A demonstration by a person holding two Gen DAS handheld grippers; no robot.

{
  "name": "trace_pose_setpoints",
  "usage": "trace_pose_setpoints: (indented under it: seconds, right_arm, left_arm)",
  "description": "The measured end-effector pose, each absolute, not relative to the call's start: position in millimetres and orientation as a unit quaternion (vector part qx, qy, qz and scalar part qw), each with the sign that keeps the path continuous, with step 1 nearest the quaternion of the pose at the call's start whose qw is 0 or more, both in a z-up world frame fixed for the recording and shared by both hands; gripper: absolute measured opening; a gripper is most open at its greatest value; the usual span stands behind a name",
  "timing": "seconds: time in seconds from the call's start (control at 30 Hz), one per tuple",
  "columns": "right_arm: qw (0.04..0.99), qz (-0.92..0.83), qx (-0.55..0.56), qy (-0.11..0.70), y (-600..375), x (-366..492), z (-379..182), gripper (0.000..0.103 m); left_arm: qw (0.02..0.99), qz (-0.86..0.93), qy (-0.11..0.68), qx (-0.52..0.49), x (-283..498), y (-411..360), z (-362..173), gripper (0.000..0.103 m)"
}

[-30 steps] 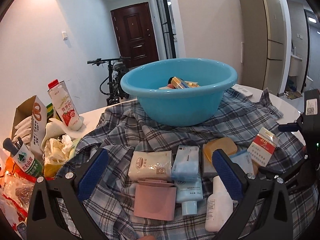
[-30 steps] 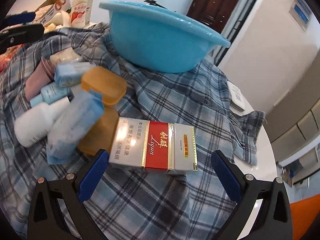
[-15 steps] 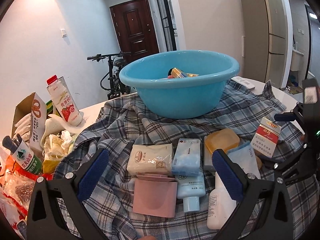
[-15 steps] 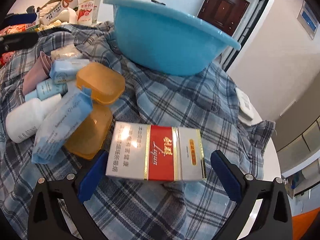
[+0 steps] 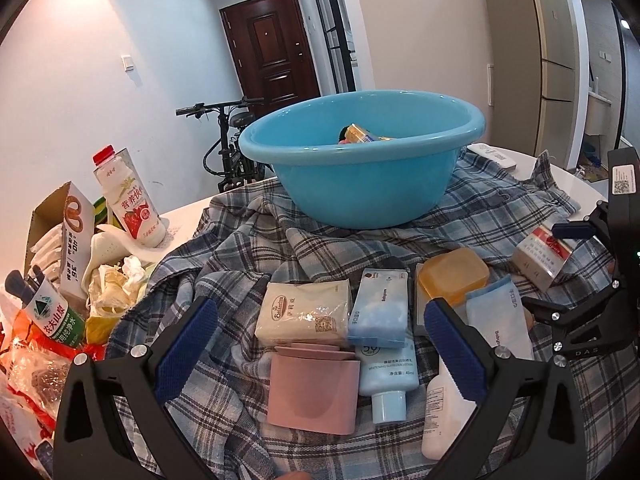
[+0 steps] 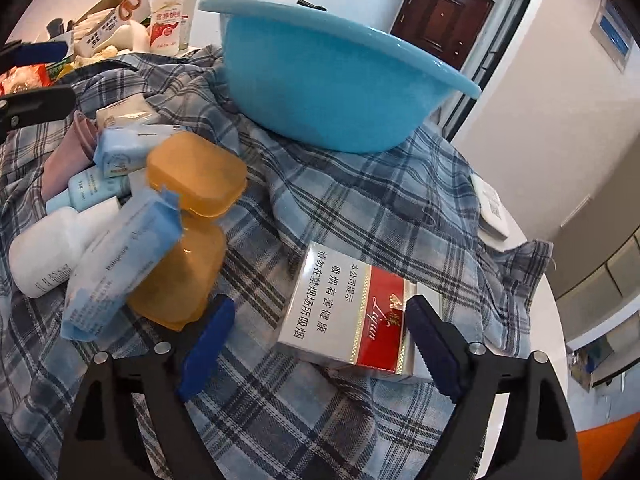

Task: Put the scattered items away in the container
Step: 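Grasp the red-and-white Liqun carton with the right gripper while the left reaches the Babycare wipes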

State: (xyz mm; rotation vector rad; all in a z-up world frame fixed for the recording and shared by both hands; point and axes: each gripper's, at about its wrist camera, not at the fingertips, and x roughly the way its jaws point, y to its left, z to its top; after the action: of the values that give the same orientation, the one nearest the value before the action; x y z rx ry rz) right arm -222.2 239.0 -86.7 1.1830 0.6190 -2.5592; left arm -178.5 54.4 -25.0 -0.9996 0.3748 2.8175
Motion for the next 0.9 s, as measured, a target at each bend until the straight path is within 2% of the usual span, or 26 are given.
trace_pose_setpoints:
  seconds: [0.07,0.23,0.33,0.43,0.63,0.73,0.77,0.83,0.9]
  right_arm:
    - [0.119,-0.88,0.41,0.21,242.3,-224.4,-88.3,0.103]
    - [0.092,-0.894,0.394,0.193,260.9,-225.9,-77.5,0.103]
    - [0.079,-0.891,0.416,0.163,274.5,-233.9,-81.5,0.103]
    - [0.059,-0.884,0.432,0.17,276.8,-238.0,-92.1,0.103]
    - [0.07,-0.885,0.446,0.117,289.5,-247.5,-95.3,0.103]
    - [0.094,-0.88,0.462,0.059,302.2,-253.2,-98.4,0.103]
    - [0.1,-0.88,0.461,0.047,305.1,-253.1,-98.8,0.102]
    - [0.099,-0.885,0.454,0.04,308.2,-251.5,-99.3,0.093]
    - [0.103,-0.887,0.449,0.031,311.2,-250.4,-97.4,0.091]
  left_arm:
    - [0.067,0.932,0.125,-0.332,-178.4,54.7,-25.1,0.103]
    - [0.068,0.932,0.13,-0.331,-177.0,56.9,-25.6,0.103]
    - [0.07,0.931,0.132,-0.333,-176.9,57.9,-26.4,0.103]
    - [0.07,0.931,0.133,-0.333,-176.2,58.6,-26.4,0.103]
    - [0.071,0.929,0.138,-0.336,-176.6,60.4,-28.3,0.103]
    - [0.071,0.929,0.142,-0.335,-176.1,62.1,-28.6,0.103]
    - [0.071,0.929,0.143,-0.335,-175.7,62.5,-28.6,0.103]
    - [0.071,0.929,0.143,-0.335,-175.4,62.9,-28.8,0.103]
    - [0.072,0.928,0.144,-0.336,-175.4,63.2,-29.1,0.103]
